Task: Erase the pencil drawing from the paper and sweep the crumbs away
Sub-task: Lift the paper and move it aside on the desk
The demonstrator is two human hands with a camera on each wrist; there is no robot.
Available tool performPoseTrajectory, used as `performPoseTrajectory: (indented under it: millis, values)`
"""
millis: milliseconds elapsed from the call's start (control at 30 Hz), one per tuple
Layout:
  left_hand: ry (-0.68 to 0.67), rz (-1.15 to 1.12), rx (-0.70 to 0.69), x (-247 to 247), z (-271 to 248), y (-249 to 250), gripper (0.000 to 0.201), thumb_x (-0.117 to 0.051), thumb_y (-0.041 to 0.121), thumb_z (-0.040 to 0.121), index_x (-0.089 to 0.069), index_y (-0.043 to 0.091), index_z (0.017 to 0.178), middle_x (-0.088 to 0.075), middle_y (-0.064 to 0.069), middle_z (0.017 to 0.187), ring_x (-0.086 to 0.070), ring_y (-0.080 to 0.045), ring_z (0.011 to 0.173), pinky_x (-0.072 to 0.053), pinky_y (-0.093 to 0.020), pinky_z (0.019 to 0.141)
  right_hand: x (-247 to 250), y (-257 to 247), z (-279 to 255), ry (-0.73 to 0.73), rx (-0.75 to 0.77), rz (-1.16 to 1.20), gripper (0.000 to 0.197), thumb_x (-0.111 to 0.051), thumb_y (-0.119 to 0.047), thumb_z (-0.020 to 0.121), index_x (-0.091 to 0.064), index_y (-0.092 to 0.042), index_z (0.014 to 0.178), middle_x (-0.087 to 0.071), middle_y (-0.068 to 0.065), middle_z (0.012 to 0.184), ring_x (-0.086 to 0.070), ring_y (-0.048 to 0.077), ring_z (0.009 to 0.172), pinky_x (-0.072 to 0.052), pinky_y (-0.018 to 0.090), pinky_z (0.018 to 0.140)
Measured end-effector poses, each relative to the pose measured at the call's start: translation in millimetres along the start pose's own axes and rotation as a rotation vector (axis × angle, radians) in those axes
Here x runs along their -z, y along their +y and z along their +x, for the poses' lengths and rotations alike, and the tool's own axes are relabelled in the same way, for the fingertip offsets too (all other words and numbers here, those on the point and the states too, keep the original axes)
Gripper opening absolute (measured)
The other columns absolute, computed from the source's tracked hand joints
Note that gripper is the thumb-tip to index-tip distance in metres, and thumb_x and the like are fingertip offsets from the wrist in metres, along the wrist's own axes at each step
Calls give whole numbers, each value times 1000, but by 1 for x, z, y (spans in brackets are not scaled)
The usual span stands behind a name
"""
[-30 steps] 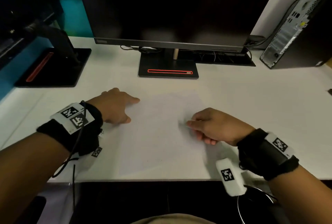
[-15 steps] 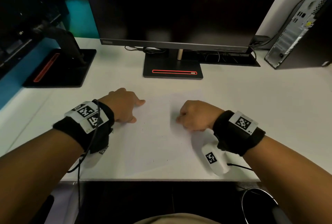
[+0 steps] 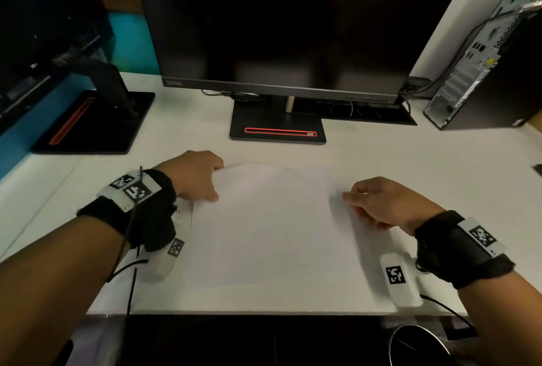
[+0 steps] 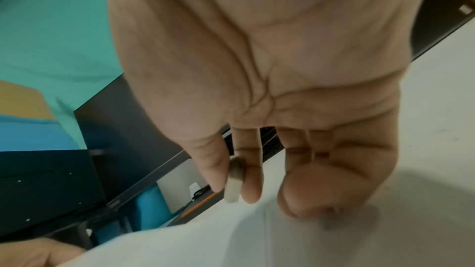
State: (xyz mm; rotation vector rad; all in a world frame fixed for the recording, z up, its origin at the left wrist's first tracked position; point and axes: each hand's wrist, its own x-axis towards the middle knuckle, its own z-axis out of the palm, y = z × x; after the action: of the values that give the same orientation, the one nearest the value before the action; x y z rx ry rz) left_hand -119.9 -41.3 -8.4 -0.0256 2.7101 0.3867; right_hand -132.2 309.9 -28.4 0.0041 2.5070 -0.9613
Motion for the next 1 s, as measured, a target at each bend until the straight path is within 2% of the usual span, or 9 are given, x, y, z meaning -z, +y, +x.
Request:
performPoseTrajectory:
  millis: [100, 200, 267, 300, 400, 533, 667, 833, 1000]
  values:
    - [120, -231, -43, 15, 1, -4, 28, -76, 23, 82, -64, 29, 107, -62, 5, 113, -61, -17, 96, -51, -33, 86, 9, 3, 2, 35, 64, 89, 41, -63, -38, 100, -61, -19, 64, -52, 6, 66, -49, 22, 60, -47, 31, 57]
    - [231, -357, -150, 29, -9, 2, 17, -71, 13, 86, -66, 28, 89, -68, 8, 92, -65, -13, 83, -51, -29, 70, 20, 0, 8, 83, 174, 218, 39, -68, -48, 95, -68, -20, 68, -60, 6, 75, -53, 22, 74, -50, 37, 76]
    - [317, -426, -195, 36, -13, 8, 17, -69, 12, 88, -66, 29, 85, -68, 9, 84, -65, -12, 79, -49, -29, 65, 26, -5, 12, 101, 210, 254, 39, -69, -54, 89, -77, -17, 83, -73, 14, 102, -60, 36, 89, -53, 44, 93]
    - [357, -464, -216, 38, -15, 10, 17, -70, 13, 89, -66, 30, 85, -68, 9, 83, -65, -13, 79, -49, -29, 64, 27, -7, 14, 93, 218, 280, 40, -69, -55, 87, -80, -17, 91, -71, 18, 115, -61, 42, 102, -51, 50, 102]
    - [425, -594, -286, 45, -18, 14, 18, -73, 13, 88, -67, 30, 89, -69, 11, 83, -67, -12, 78, -51, -30, 66, 30, -10, 23, 53, 246, 440, 39, -71, -50, 86, -82, -15, 102, -74, 4, 121, -63, 27, 124, -43, 53, 115]
    - [468, -710, -281, 49, -17, 17, 27, -74, 15, 87, -67, 29, 110, -70, 6, 102, -68, -17, 95, -58, -37, 78, 41, -19, 23, 245, 367, 575, 30, -71, -37, 90, -82, -10, 99, -80, 1, 111, -69, 23, 116, -48, 43, 111]
    - [546, -755, -258, 53, -12, 19, 37, -77, 15, 84, -62, 28, 115, -67, 5, 111, -64, -20, 105, -56, -50, 89, 53, -24, 12, 380, 526, 427, 17, -71, -33, 94, -83, -24, 101, -81, -7, 107, -73, 12, 110, -51, 33, 104]
    - [626, -824, -268, 51, -9, 30, 47, -82, 14, 78, -57, 25, 116, -67, 4, 113, -65, -18, 108, -57, -46, 91, 61, -18, 7, 409, 522, 225, 15, -70, -43, 92, -82, -36, 96, -78, -22, 100, -69, -6, 103, -48, 23, 96]
    - [630, -856, -290, 48, -7, 39, 51, -83, 17, 76, -56, 25, 119, -67, 6, 117, -65, -16, 109, -57, -44, 91, 67, -9, 11, 480, 514, 257, 16, -71, -39, 94, -83, -29, 97, -79, -18, 101, -68, -8, 103, -45, 16, 90]
